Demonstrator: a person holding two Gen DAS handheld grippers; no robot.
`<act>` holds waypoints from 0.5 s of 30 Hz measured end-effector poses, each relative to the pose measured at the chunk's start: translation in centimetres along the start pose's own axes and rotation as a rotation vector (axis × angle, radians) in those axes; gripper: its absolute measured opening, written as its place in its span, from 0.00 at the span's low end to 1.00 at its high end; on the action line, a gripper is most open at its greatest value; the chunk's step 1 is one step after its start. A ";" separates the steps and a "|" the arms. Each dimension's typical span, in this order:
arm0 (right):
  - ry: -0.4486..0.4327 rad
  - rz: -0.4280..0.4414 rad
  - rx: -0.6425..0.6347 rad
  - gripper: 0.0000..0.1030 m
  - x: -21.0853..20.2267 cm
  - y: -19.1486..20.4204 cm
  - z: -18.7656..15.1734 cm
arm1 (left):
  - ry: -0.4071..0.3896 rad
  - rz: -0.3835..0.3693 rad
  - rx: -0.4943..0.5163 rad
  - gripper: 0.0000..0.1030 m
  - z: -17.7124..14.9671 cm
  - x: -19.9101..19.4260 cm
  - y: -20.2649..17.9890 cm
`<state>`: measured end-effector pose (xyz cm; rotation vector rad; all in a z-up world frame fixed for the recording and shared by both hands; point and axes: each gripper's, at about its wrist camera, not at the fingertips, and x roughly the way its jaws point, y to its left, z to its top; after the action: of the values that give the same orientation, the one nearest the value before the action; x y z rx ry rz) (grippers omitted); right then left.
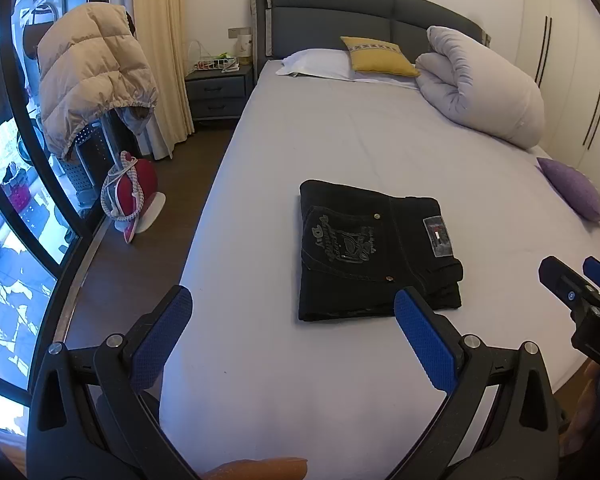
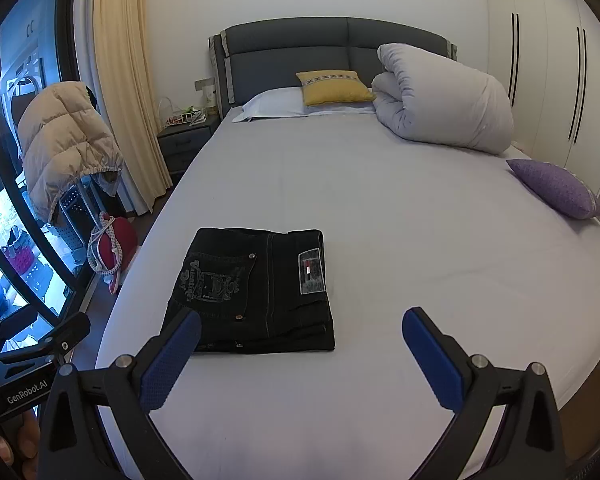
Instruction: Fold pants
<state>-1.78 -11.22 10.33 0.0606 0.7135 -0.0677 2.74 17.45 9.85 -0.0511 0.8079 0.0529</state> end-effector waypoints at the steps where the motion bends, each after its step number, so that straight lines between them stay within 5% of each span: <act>1: 0.001 0.001 0.000 1.00 0.0 0.0 0.0 | 0.000 -0.001 0.000 1.00 0.0 0.0 0.0; 15: 0.007 0.002 -0.005 1.00 0.2 0.1 -0.5 | 0.005 -0.009 -0.006 1.00 -0.4 -0.1 -0.2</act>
<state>-1.99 -11.09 9.83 0.0570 0.7207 -0.0638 2.40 17.21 9.62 -0.0605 0.8126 0.0463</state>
